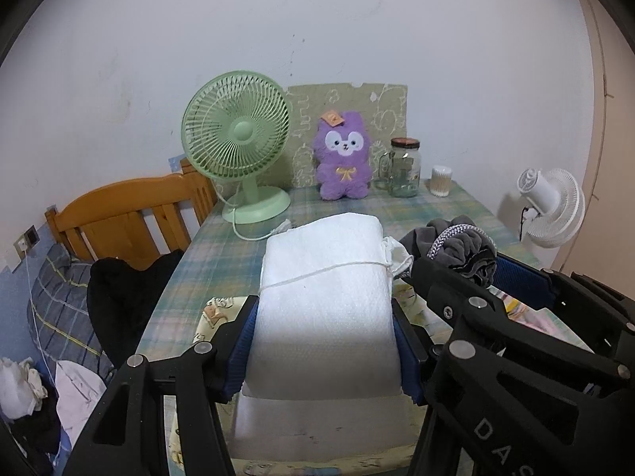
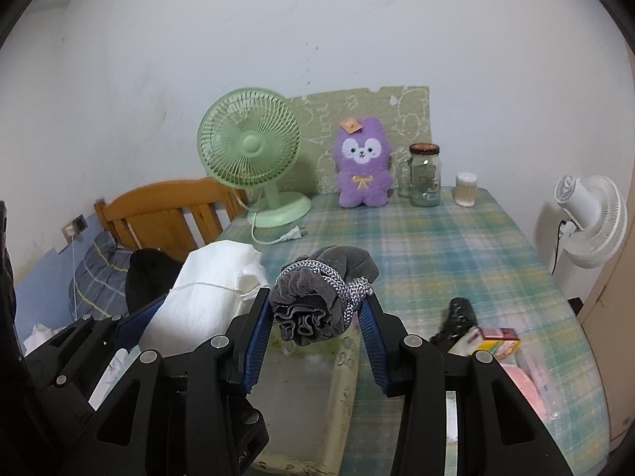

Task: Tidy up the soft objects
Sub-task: 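Carry the white cloth and grey knitted item over the yellow printed box, then release the white cloth into the box with the left tool while the right tool drops the grey item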

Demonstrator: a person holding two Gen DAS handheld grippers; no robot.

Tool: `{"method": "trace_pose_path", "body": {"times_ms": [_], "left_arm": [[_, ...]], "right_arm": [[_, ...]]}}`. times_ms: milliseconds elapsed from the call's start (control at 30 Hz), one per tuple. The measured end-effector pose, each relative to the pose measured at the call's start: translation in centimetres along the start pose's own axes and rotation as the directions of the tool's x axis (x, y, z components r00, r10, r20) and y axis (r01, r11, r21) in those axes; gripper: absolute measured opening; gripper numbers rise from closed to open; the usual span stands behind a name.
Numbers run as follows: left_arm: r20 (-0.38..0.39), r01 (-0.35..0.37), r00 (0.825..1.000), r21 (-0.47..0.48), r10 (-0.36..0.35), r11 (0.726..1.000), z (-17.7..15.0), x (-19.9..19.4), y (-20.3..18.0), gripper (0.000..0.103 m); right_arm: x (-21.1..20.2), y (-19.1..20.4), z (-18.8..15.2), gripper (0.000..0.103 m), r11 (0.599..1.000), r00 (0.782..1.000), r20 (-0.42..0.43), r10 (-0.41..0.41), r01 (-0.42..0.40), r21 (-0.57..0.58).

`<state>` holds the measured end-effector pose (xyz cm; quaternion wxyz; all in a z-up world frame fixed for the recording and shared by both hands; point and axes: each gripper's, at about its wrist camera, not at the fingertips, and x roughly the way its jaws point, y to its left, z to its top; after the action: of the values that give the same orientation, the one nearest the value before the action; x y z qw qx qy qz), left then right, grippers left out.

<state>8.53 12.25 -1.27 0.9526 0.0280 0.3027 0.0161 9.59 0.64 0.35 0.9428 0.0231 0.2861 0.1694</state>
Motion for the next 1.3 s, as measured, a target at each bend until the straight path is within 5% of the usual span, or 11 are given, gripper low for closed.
{"method": "trace_pose_path", "body": {"times_ms": [367, 500, 967, 1200, 1300], "left_arm": [[-0.121, -0.029, 0.992, -0.028, 0.026, 0.999, -2.2, 3.1, 2.5, 0.066], [-0.137, -0.057, 0.989, -0.032, 0.052, 0.998, -2.7, 3.7, 3.1, 0.085], [-0.191, -0.082, 0.979, -0.035, 0.074, 0.996, -3.4, 5.5, 3.7, 0.092], [-0.198, -0.064, 0.979, -0.064, 0.05, 0.996, -3.4, 5.6, 3.9, 0.095], [-0.195, -0.061, 0.98, -0.068, 0.046, 0.996, -3.3, 5.3, 3.8, 0.095]], "right_arm": [[4.0, 1.7, -1.9, 0.047, 0.999, 0.994, -0.101, 0.03, -0.031, -0.012], [5.3, 2.2, -2.3, 0.047, 0.998, 0.989, -0.142, 0.047, -0.051, -0.026], [7.7, 2.7, -2.9, 0.049, 0.997, 0.978, -0.202, 0.049, -0.06, -0.048], [7.8, 2.6, -2.7, 0.078, 0.996, 0.977, -0.205, 0.05, -0.065, -0.065], [7.3, 2.7, -2.5, 0.081, 0.995, 0.981, -0.193, 0.037, -0.055, -0.087]]}}
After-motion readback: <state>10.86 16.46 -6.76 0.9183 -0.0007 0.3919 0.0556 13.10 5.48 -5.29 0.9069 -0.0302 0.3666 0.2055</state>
